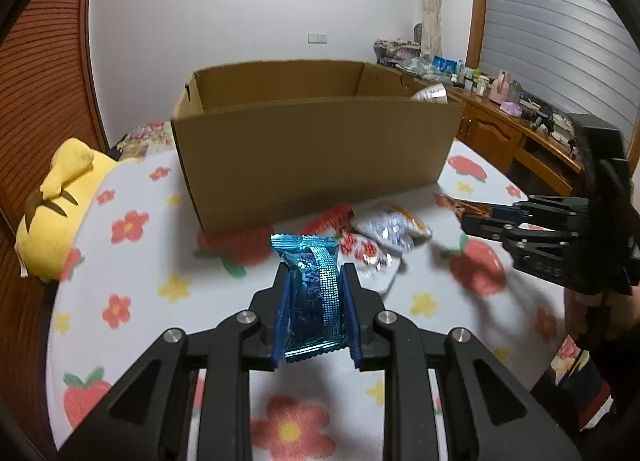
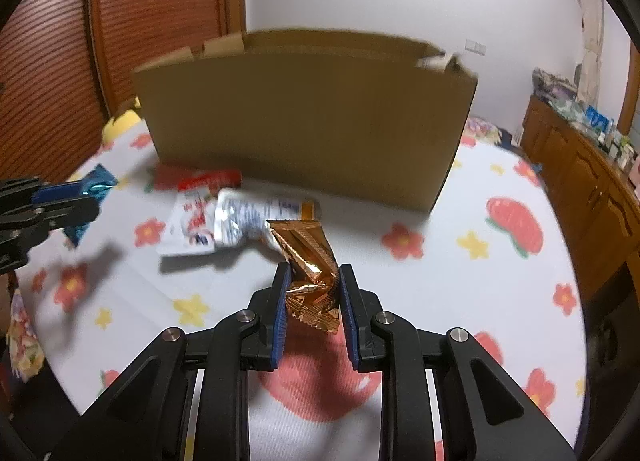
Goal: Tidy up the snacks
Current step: 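Carry the teal candy into the box with the left tool while the right tool drops the gold snack in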
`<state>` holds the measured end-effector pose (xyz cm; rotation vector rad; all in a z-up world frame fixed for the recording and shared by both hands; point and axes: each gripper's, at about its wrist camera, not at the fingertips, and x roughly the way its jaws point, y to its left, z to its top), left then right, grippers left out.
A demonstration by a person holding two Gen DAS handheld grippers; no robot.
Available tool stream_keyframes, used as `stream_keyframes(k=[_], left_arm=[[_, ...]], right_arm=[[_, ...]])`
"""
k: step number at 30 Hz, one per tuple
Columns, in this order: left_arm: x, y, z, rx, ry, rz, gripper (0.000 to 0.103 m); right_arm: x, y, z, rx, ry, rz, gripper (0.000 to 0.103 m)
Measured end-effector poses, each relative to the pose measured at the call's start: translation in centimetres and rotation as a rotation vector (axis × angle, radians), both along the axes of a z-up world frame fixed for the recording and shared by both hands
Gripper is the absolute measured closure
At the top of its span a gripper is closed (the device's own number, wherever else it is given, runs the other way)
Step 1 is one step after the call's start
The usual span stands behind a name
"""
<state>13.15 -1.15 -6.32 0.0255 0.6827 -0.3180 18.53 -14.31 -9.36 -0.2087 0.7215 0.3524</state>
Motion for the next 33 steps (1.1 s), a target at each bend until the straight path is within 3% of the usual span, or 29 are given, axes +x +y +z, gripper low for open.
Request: stream_keyframes(k=[8, 14, 21, 33], left_arm=[[2.6, 0.8, 3.8, -0.014, -0.064, 0.013, 0.081], [5.5, 0.7, 6.8, 0.004, -0.121, 0.01, 0.081], [9.1, 0.1, 8.3, 0.023, -0.144, 0.001, 0.081], [13.5, 0.0, 7.9, 0.045, -0.128, 0.012, 0.081]], right_arm=[[0.1, 0.5, 5.3, 0.045, -0.103, 0.051, 0.081], [2.3, 1.7, 8.4, 0.049, -0.165, 0.087, 0.081], [5.6, 2.9, 9.5, 0.057, -0.174, 0.109, 0.081], [10.1, 4.2, 9.0, 0.079, -0.151, 0.121, 0.08]])
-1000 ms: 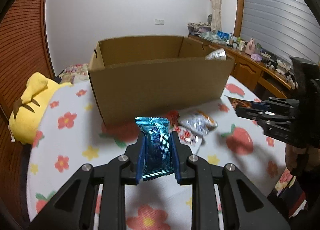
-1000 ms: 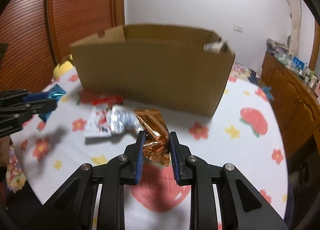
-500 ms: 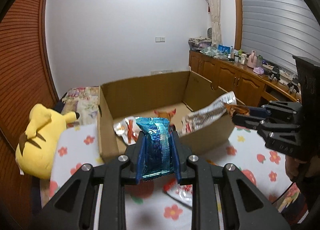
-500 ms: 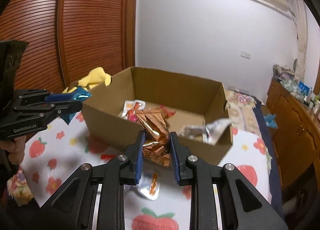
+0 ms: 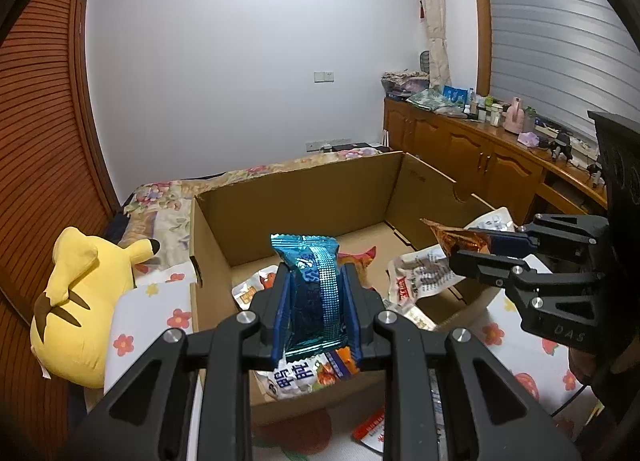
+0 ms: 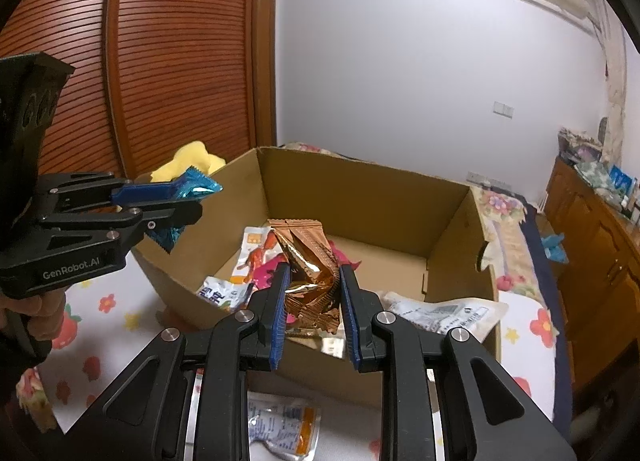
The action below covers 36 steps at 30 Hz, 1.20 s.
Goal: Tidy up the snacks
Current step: 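Carry the teal candy into the box with the left tool while the right tool drops the gold snack in, then withdraw both open tools from the box toward the last pouches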
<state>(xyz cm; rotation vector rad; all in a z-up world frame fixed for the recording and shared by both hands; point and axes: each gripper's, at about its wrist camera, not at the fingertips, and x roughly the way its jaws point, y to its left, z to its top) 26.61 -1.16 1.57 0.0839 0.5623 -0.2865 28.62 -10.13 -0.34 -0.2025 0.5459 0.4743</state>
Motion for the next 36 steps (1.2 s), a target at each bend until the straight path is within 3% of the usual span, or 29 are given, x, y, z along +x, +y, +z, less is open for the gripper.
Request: stream_keyframes(k=[14, 19, 21, 36], left_arm=[[2.6, -0.3, -1.9, 0.031, 0.033, 0.025, 0.079], [2.8, -0.2, -2.3, 0.033, 0.042, 0.032, 0.075], [2.8, -0.2, -2.2, 0.035, 0.043, 0.039, 0.068], [-2.7, -0.3, -0.4, 0.016, 0.014, 0.027, 0.051]], right_arm=[[1.5, 0.0, -1.1, -0.007, 0.023, -0.016, 0.071], [1.7, -0.2, -1.2, 0.009, 0.025, -0.019, 0.07], [1.5, -0.2, -1.2, 0.012, 0.026, -0.017, 0.07], [-3.0, -1.2, 0.8, 0.028, -0.008, -0.042, 0.065]])
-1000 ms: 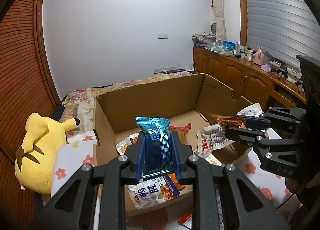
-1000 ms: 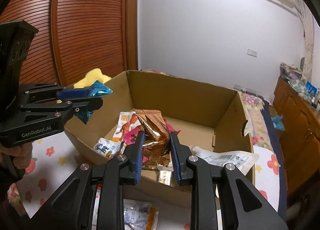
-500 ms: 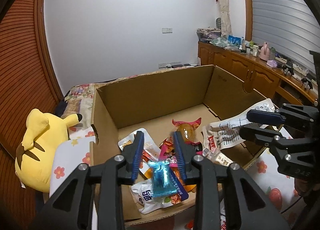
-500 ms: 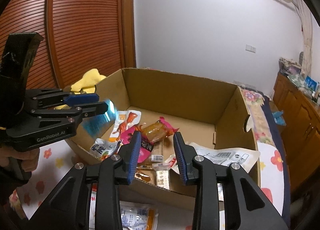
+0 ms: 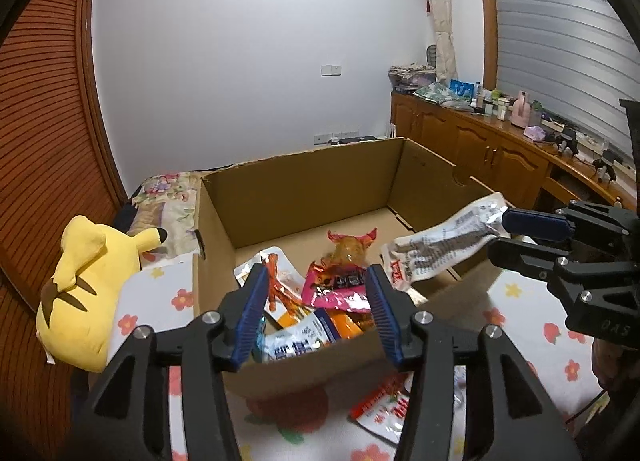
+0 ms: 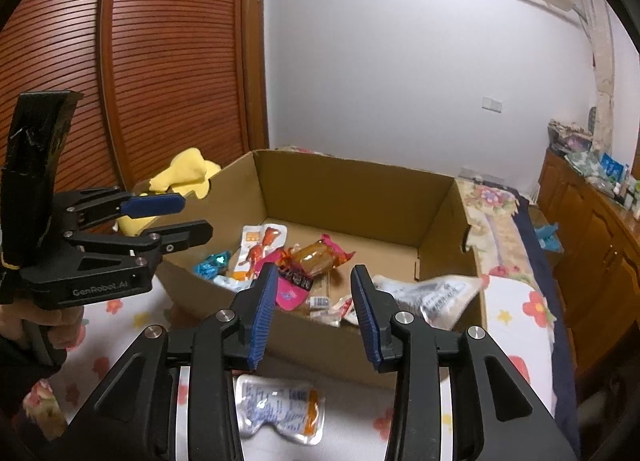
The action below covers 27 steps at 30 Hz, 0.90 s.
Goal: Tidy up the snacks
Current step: 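Withdraw both open tools from the box toward the last pouches, then move the left tool toward the red-and-white pouch while the right tool approaches the orange-strip pouch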
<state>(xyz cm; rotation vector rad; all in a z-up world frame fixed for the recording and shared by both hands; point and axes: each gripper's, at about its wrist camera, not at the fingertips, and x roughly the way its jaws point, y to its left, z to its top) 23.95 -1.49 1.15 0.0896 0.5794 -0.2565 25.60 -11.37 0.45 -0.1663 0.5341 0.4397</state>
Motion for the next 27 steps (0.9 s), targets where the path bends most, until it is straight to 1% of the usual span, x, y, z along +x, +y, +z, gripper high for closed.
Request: stream_keyframes(k=[4, 6, 9, 12, 17, 19, 23, 27], left_arm=[[-1.9, -0.1, 0.3, 0.004, -0.003, -0.007, 0.046], [-2.9, -0.3, 0.4, 0.008, -0.004, -0.014, 0.042], [-4.2, -0.5, 0.4, -0.001, 0.0, -0.021, 0.037], [-5.2, -0.4, 0.6, -0.012, 0.004, -0.03, 0.036], [-6.5, -0.7, 0.5, -0.008, 0.009, -0.03, 0.035], [-7.0, -0.7, 0.3, -0.019, 0.013, -0.033, 0.035], [-7.8, -0.6, -0.2, -0.03, 0.025, -0.035, 0.034], [-8.2, -0.4, -1.4, -0.034, 0.047, -0.03, 0.034]], right_arm=[[-1.7, -0.1, 0.2, 0.004, 0.002, -0.008, 0.063], [-2.6, -0.2, 0.2, 0.003, -0.001, -0.015, 0.061], [-3.6, -0.2, 0.0, 0.006, 0.007, -0.022, 0.06], [-4.5, -0.2, -0.1, 0.006, 0.012, -0.027, 0.058], [-5.7, -0.4, -0.5, 0.006, 0.012, -0.036, 0.052], [-5.9, -0.3, -0.8, 0.004, 0.02, -0.04, 0.049], [-6.6, -0.3, -1.4, -0.004, 0.031, -0.039, 0.047], [-6.8, -0.4, -2.1, -0.009, 0.046, -0.041, 0.045]])
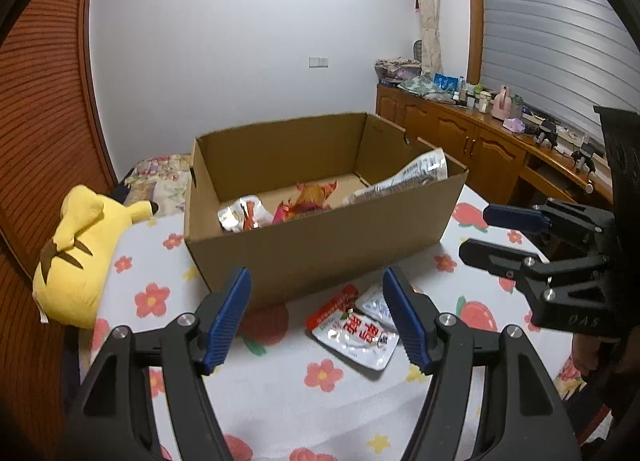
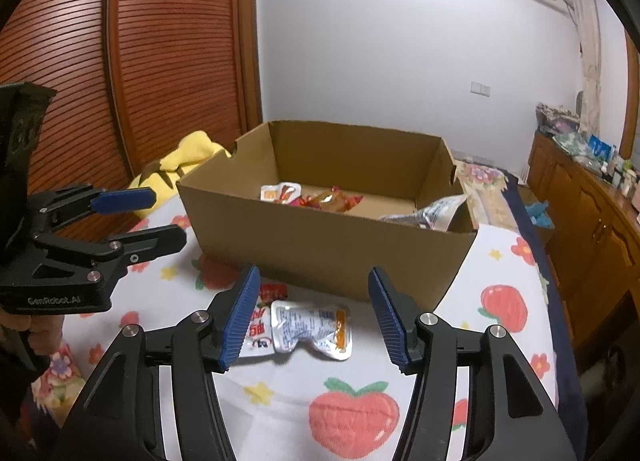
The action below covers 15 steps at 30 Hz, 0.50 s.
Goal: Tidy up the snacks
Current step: 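Move the left tool toward the red-and-white pouch while the right tool approaches the orange-strip pouch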
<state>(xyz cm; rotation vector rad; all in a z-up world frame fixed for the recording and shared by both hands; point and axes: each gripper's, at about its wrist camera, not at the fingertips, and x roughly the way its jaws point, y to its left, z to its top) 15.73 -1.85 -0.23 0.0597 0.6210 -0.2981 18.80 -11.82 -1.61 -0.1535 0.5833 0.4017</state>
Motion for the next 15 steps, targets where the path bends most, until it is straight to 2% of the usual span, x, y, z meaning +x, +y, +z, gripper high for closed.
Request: stream_keyframes(k=[15], left_arm=[[0.4, 0.3, -4.9, 0.016, 0.091, 0.018, 0.034]], right_arm=[[2.0, 0.0, -3.9, -0.01, 0.114, 0.009, 0.044]])
